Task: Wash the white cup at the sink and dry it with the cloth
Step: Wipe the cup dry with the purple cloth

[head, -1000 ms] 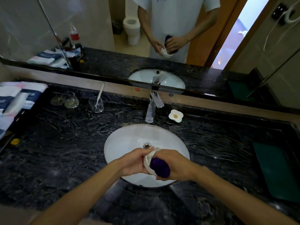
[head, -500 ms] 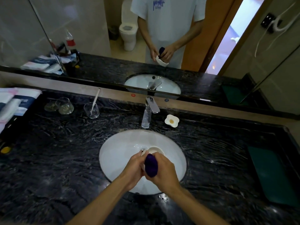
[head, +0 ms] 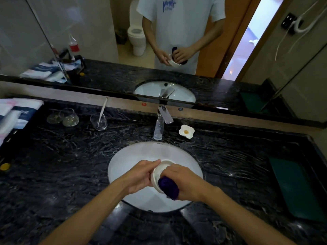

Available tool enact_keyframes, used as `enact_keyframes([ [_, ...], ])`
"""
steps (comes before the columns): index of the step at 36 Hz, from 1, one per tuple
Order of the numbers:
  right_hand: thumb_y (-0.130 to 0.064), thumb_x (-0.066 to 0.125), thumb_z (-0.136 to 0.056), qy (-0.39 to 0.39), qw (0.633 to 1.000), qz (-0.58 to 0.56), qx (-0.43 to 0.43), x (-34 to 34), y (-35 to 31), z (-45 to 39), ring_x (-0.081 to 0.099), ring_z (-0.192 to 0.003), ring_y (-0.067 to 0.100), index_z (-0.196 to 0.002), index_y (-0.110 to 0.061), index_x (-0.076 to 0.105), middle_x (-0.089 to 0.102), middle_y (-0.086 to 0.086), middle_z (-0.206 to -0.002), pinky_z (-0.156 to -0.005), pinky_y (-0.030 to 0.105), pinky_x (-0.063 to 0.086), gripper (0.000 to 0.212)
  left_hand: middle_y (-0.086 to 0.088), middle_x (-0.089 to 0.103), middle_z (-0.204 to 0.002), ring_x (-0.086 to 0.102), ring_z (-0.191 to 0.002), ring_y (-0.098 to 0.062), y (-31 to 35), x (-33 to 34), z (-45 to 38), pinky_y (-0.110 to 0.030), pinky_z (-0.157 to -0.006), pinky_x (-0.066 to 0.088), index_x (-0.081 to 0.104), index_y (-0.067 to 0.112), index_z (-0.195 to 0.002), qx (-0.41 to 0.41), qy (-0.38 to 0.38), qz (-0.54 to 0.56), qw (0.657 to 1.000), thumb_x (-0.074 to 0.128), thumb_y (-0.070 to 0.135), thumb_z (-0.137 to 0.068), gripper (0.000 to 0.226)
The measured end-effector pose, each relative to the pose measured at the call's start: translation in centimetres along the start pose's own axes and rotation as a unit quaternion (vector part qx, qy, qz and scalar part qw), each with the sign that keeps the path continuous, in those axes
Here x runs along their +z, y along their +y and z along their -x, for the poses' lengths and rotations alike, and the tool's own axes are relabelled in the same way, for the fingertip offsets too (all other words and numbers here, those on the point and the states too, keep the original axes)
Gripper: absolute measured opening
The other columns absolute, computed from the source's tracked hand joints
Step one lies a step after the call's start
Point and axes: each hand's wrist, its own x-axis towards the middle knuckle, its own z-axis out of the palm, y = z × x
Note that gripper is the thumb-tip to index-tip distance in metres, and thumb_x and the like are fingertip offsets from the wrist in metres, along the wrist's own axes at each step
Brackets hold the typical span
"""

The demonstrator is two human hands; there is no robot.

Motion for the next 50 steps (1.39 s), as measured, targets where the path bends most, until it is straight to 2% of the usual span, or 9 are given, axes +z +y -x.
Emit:
enact_keyframes([
  [7, -0.044, 0.084, -0.065, 0.161, 0.944, -0.138, 0.253, 4.1, -2.4, -1.0, 0.053, -0.082, 0.010, -0.095, -0.028, 0.051, 0.061, -0.011, -0.094, -0.066, 0.013, 0.038, 0.048, -0.016, 0.073, -0.081, 0.070, -0.073, -0.023, -1.7, 1.8, -0.2, -0.036, -0.063, 0.056, 0.076, 0.001, -0.093, 0.052, 0.100, 0.040, 0.993, 0.054, 0.031, -0.100, 0.038],
  [11, -0.038, 0.082, -0.068, 0.129, 0.971, -0.103, 0.172, 3.4, -1.5, -0.6, 0.054, -0.086, 0.012, -0.100, -0.021, 0.057, 0.065, -0.006, -0.099, -0.073, 0.020, 0.043, 0.044, -0.009, 0.072, -0.071, 0.068, -0.070, -0.021, -2.0, 2.3, 0.0, -0.034, -0.063, 0.056, 0.077, 0.011, -0.077, 0.060, 0.099, 0.051, 0.992, 0.053, 0.032, -0.100, 0.039],
  [18, -0.038, 0.086, -0.070, -0.032, 0.996, -0.085, 0.014, -0.1, 0.3, -0.1, 0.050, -0.090, 0.002, -0.112, -0.025, 0.055, 0.065, -0.006, -0.110, -0.078, 0.010, 0.037, 0.053, -0.026, 0.069, -0.110, 0.068, -0.102, -0.040, -0.7, -0.4, 0.5, -0.056, -0.091, 0.054, 0.065, -0.003, -0.124, -0.073, -0.036, 0.031, 0.996, 0.065, 0.029, -0.095, 0.044],
  [25, -0.047, 0.088, -0.065, -0.024, 0.986, -0.147, 0.079, 0.9, 0.1, 0.5, 0.057, -0.093, 0.003, -0.115, -0.027, 0.057, 0.063, -0.017, -0.110, -0.083, 0.020, 0.048, 0.062, -0.032, 0.067, -0.114, 0.066, -0.108, -0.044, -1.6, -0.3, -0.2, -0.059, -0.094, 0.054, 0.060, -0.014, -0.122, -0.074, -0.031, 0.017, 0.997, 0.068, 0.025, -0.093, 0.049],
  [31, -0.041, 0.093, -0.060, 0.148, 0.888, -0.332, 0.281, 3.1, -2.6, 0.0, 0.059, -0.070, -0.012, -0.085, -0.040, 0.051, 0.063, -0.018, -0.077, -0.061, 0.008, 0.042, 0.049, -0.032, 0.065, -0.110, 0.063, -0.102, -0.041, -3.5, 0.3, -0.1, -0.046, -0.084, 0.059, 0.069, -0.012, -0.111, -0.014, 0.031, 0.073, 0.997, 0.065, 0.024, -0.094, 0.040],
  [40, -0.017, 0.082, -0.080, 0.062, 0.779, -0.515, 0.353, -1.4, 1.3, 2.6, 0.074, -0.090, 0.032, -0.108, -0.007, 0.067, 0.076, 0.017, -0.102, -0.076, 0.044, 0.062, 0.033, -0.033, 0.068, -0.118, 0.066, -0.110, -0.046, -4.2, -0.2, 0.5, -0.058, -0.097, 0.053, 0.063, -0.013, -0.118, -0.031, 0.042, 0.058, 0.997, 0.061, 0.020, -0.097, 0.040],
  [43, -0.026, 0.079, -0.083, 0.118, 0.808, -0.446, 0.366, -2.6, 3.1, 2.9, 0.074, -0.084, 0.033, -0.106, -0.010, 0.066, 0.076, 0.014, -0.097, -0.073, 0.051, 0.062, 0.031, -0.033, 0.066, -0.120, 0.067, -0.109, -0.045, -3.6, -0.6, 0.9, -0.057, -0.093, 0.055, 0.063, -0.012, -0.118, -0.032, 0.046, 0.064, 0.996, 0.062, 0.019, -0.096, 0.039],
  [47, -0.034, 0.076, -0.085, 0.191, 0.874, -0.253, 0.367, -3.3, 4.0, 1.9, 0.067, -0.088, 0.021, -0.107, -0.017, 0.063, 0.071, 0.000, -0.098, -0.065, 0.027, 0.051, 0.031, -0.027, 0.071, -0.111, 0.072, -0.098, -0.038, -2.7, -0.4, 1.3, -0.052, -0.085, 0.060, 0.063, -0.009, -0.119, -0.045, 0.008, 0.057, 0.997, 0.061, 0.018, -0.097, 0.035],
  [50, -0.038, 0.074, -0.085, 0.181, 0.889, -0.238, 0.346, -2.3, 3.6, 0.6, 0.066, -0.089, 0.018, -0.111, -0.019, 0.062, 0.070, -0.002, -0.100, -0.072, 0.029, 0.050, 0.034, -0.025, 0.070, -0.109, 0.071, -0.096, -0.035, -2.2, 0.2, 1.4, -0.051, -0.082, 0.061, 0.061, -0.011, -0.122, -0.052, -0.019, 0.059, 0.997, 0.062, 0.017, -0.096, 0.039],
])
